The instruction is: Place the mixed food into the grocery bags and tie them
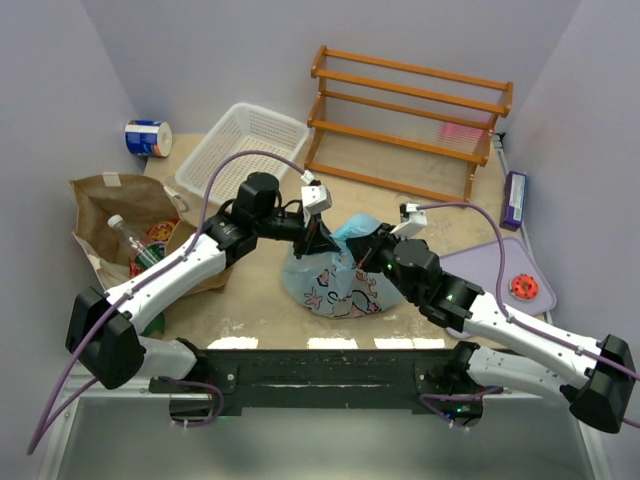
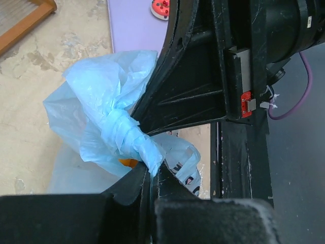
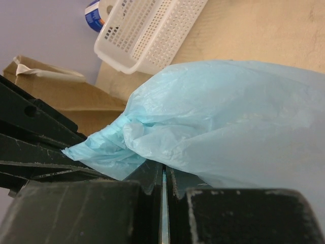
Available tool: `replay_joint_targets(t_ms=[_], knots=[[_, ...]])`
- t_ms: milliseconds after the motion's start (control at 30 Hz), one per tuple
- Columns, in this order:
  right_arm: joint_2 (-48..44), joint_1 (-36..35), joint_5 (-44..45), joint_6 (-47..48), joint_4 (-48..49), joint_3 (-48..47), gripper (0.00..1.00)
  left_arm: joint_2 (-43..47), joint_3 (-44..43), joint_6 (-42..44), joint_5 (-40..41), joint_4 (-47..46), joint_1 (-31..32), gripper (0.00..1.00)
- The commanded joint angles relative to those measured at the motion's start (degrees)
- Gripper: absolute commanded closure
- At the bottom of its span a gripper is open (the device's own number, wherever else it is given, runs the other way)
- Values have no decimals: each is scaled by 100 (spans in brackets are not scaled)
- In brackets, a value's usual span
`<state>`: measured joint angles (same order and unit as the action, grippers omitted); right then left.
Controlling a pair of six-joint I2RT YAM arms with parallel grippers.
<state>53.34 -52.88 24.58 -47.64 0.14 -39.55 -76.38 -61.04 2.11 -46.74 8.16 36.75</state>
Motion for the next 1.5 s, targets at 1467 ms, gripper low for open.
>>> replay_joint_targets(t_ms=[1467], knots=[[-480, 112, -41, -17, -655, -255, 69, -202, 223, -748, 745, -1115, -45, 100]])
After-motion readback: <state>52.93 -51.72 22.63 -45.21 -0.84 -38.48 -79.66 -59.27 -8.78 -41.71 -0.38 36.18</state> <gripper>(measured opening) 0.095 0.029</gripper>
